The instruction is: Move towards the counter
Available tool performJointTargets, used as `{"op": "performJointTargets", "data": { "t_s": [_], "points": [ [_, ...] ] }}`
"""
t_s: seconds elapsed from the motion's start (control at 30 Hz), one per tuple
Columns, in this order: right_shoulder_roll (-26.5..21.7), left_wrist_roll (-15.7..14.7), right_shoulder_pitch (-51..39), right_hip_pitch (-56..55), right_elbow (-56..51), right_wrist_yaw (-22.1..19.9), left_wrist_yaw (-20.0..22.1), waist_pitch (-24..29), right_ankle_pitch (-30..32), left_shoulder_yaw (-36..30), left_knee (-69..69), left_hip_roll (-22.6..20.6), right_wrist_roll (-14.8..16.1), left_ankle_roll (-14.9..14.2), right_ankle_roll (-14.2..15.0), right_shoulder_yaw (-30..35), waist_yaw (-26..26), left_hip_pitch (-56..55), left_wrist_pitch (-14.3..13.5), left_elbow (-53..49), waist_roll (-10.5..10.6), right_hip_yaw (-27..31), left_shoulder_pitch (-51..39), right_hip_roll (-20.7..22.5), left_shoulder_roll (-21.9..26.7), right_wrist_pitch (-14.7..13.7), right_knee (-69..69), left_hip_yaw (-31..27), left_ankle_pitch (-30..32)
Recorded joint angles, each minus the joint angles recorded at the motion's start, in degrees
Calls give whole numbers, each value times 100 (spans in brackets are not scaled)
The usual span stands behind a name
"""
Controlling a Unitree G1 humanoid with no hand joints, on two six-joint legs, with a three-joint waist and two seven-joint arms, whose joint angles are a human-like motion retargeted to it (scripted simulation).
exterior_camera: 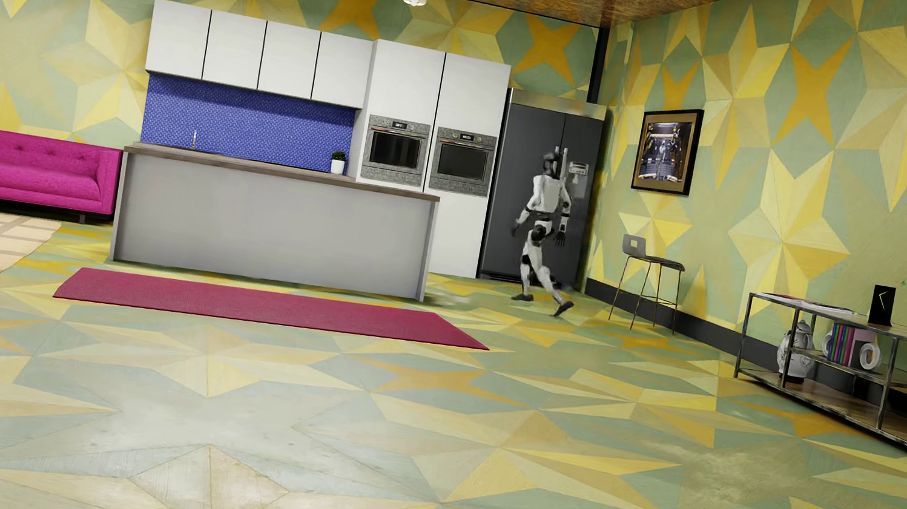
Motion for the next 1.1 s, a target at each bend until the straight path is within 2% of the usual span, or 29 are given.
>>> {"op": "performJointTargets", "data": {
  "t_s": [0.03,0.07,0.1,0.17,0.2,0.23,0.3,0.33,0.37,0.43,0.5,0.53,0.57,0.6,0.63,0.67,0.7,0.73,0.77,0.8,0.83,0.87,0.9,0.93,0.97,1.0,1.03,1.07,1.1],
  "points": [
    [57,0,-2,-228,49,0,0,-70,-1134,106,31,200,0,0,0,-37,-129,160,0,-311,-66,0,-27,-134,72,0,-478,0,278],
    [40,0,-17,-354,12,0,0,-51,-1743,176,119,435,0,0,0,-48,-281,355,0,-462,-78,0,-47,-222,84,0,-549,0,675],
    [0,0,-54,-496,12,0,0,-54,-1494,234,254,641,0,0,0,-93,-389,526,0,-427,-51,0,-25,-200,50,0,-392,0,1240],
    [-87,0,-240,-861,158,0,0,-277,414,251,1132,898,0,0,0,-130,-209,324,0,135,95,0,166,181,-107,0,390,0,2731],
    [-131,0,-387,-819,237,0,0,-267,847,184,2084,962,0,0,0,-159,-30,-110,0,585,183,0,223,442,-187,0,962,0,3031],
    [-196,0,-600,-437,255,0,0,-119,770,29,3289,947,0,0,0,-188,158,-702,0,1014,221,0,203,708,-231,0,1269,0,2311],
    [-295,0,-1064,1064,159,0,0,146,222,-291,4951,756,0,0,0,-284,641,-1984,0,1607,74,0,223,967,-207,0,764,0,-304],
    [-393,0,-1219,1878,-103,0,0,219,-195,-375,4988,617,0,0,0,-258,979,-2546,0,1758,-82,0,338,921,-142,0,369,0,-1092],
    [-513,0,-1328,2719,-473,0,0,319,-648,-413,4505,534,0,0,0,-281,1348,-2940,0,1878,-220,0,476,823,-60,0,-57,0,-1435],
    [-586,0,-1742,3902,-843,0,0,318,-1562,-245,2824,560,0,0,0,-647,1953,-3764,0,2070,-419,0,714,614,79,0,-695,0,-1387],
    [-695,0,-2262,4643,-1233,0,0,203,-2229,-100,685,745,0,0,0,-852,2418,-4225,0,2273,-454,0,826,492,148,0,-920,0,-1053],
    [-738,0,-2463,4918,-1383,0,0,140,-2342,-24,107,866,0,0,0,-939,2594,-4423,0,2365,-453,0,889,427,172,0,-880,0,-1096],
    [-748,0,-2553,5194,-1546,0,0,144,-2273,35,165,956,0,0,0,-1057,2775,-4602,0,2446,-503,0,955,255,191,0,-765,0,-1165],
    [-703,0,-2532,5418,-1674,0,0,171,-1953,47,637,970,0,0,0,-1167,2942,-4712,0,2553,-575,0,1017,38,196,0,-486,0,-1109],
    [-589,0,-2412,5437,-1721,0,0,110,-1293,32,1258,889,0,0,0,-1253,3004,-4805,0,2722,-687,0,1066,-131,178,0,70,0,-889],
    [-433,0,-2233,5191,-1650,0,0,34,-299,-30,1876,721,0,0,0,-1273,2932,-4854,0,2916,-839,0,1066,-262,149,0,980,0,-636],
    [-310,0,-2026,4806,-1527,0,0,116,661,-75,2260,423,0,0,0,-1213,2730,-4588,0,3027,-968,0,1011,-356,112,0,2196,0,-674],
    [-251,0,-1855,4292,-1402,0,0,271,971,-33,2290,125,0,0,0,-1027,2478,-4081,0,2940,-1012,0,947,-348,54,0,3476,0,-908],
    [-162,0,-1764,3642,-1134,0,0,348,580,5,2116,-23,0,0,0,-729,2200,-3547,0,2743,-988,0,880,-233,-22,0,4453,0,-1076],
    [-24,0,-1594,2929,-817,0,0,357,200,103,1751,-33,0,0,0,-654,1888,-2944,0,2433,-886,0,811,-15,-106,0,4860,0,-1130],
    [76,0,-1312,2309,-591,0,0,343,203,226,1328,11,0,0,0,-702,1511,-2339,0,2022,-740,0,760,217,-181,0,4591,0,-1135],
    [81,0,-1051,1827,-378,0,0,350,535,324,909,37,0,0,0,-490,1118,-1728,0,1550,-649,0,709,335,-205,0,3754,0,-1138],
    [66,0,-802,1429,-187,0,0,340,948,370,579,129,0,0,0,-293,767,-1199,0,1070,-565,0,609,413,-201,0,2551,0,-1163],
    [48,0,-587,1104,-20,0,0,319,980,388,369,209,0,0,0,-173,487,-788,0,646,-538,0,422,397,-170,0,1280,0,-1237],
    [0,0,-451,859,159,0,0,282,157,400,254,237,0,0,0,148,255,-467,0,281,-575,0,170,300,-105,0,206,0,-1382],
    [-79,0,-332,681,297,0,0,251,-1290,440,217,273,0,0,0,608,38,-166,0,-3,-613,0,-69,192,-35,0,-398,0,-1579],
    [-126,0,-162,483,355,0,0,239,-2281,568,256,336,0,0,0,783,-194,112,0,-229,-639,0,-243,34,-4,0,-477,0,-1742],
    [-156,0,-29,297,449,0,0,272,-2229,731,318,421,0,0,0,927,-388,400,0,-345,-626,0,-344,-68,-17,0,-432,0,-1726],
    [-166,0,74,126,563,0,0,284,-1325,893,507,570,0,0,0,1004,-511,624,0,-375,-555,0,-331,-10,-65,0,-314,0,-1386]
  ]
}}
